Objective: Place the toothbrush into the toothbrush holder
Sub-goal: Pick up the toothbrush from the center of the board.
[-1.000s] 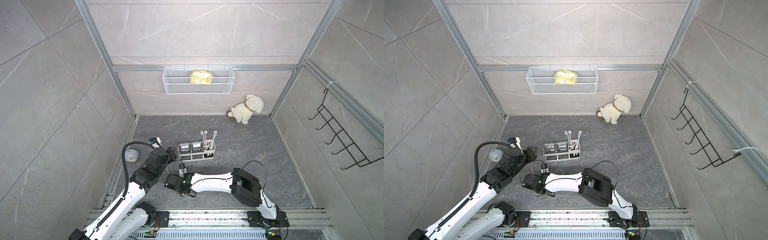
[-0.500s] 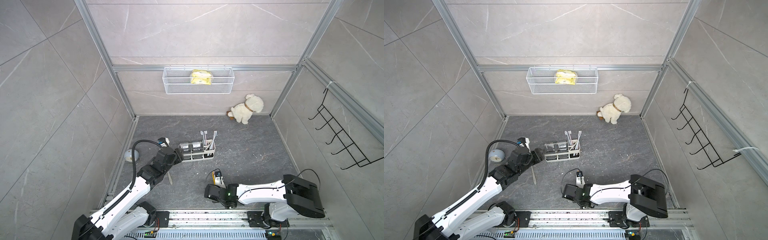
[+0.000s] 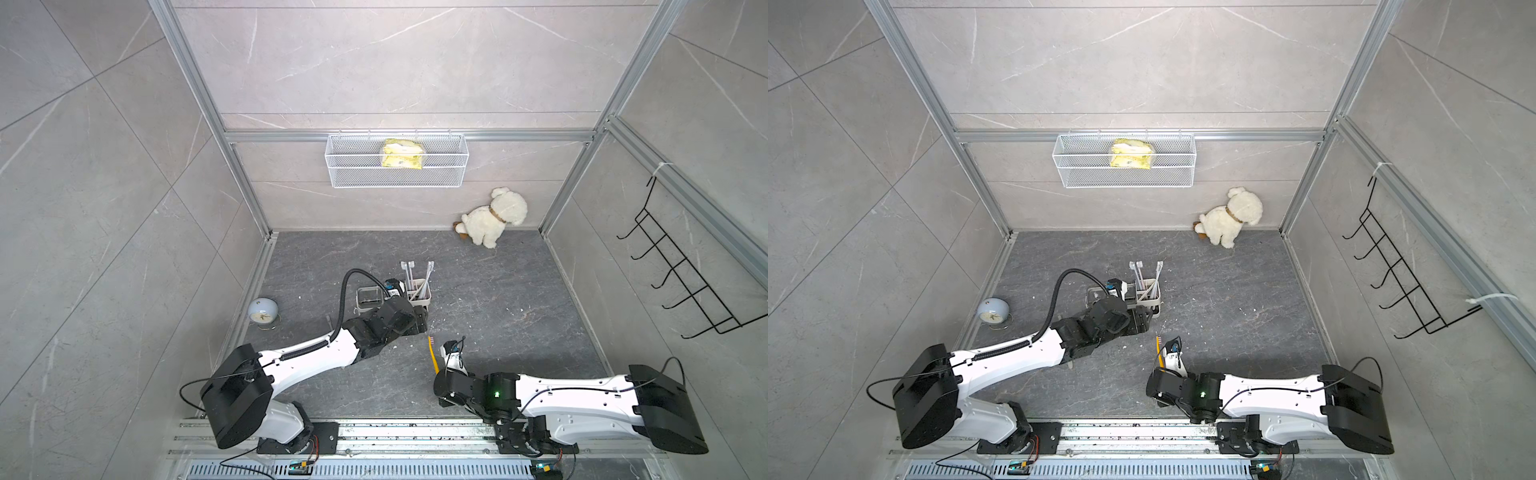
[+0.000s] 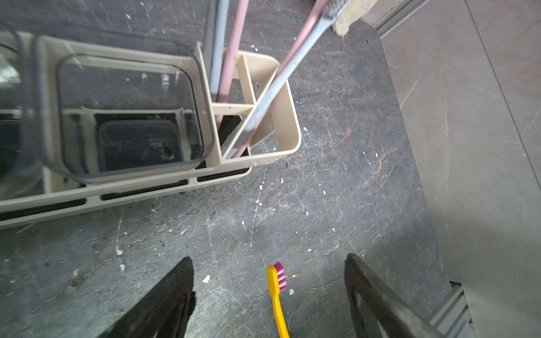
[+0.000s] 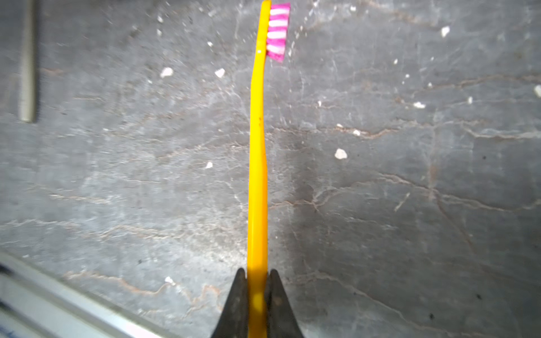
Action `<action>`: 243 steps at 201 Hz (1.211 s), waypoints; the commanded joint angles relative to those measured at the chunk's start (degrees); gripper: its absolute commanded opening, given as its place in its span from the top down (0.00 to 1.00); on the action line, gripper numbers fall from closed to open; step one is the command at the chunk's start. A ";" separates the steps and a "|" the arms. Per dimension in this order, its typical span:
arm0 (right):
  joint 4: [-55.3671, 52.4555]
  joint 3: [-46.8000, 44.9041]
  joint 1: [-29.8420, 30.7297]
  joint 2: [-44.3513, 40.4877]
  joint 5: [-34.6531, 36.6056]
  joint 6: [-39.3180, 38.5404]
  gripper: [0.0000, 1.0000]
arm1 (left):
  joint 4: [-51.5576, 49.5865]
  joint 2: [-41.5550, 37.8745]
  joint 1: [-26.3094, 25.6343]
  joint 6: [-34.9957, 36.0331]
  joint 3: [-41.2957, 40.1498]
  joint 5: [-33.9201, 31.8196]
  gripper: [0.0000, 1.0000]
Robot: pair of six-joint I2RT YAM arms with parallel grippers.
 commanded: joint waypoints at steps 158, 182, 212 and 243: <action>-3.31 -0.03 -1.09 -11.85 6.44 -7.24 0.94 | 13.62 11.38 -3.27 -8.11 3.97 8.25 0.39; -3.14 0.35 -1.59 -11.66 6.63 -7.77 0.94 | 13.65 11.46 -3.64 -8.12 4.17 8.20 0.47; -2.57 0.75 -1.82 -11.90 7.11 -8.29 0.94 | 13.52 12.53 -3.74 -8.42 4.49 8.91 0.48; -2.87 1.31 -2.29 -11.40 7.25 -8.75 0.94 | 14.40 12.71 -3.98 -8.76 4.27 8.96 0.57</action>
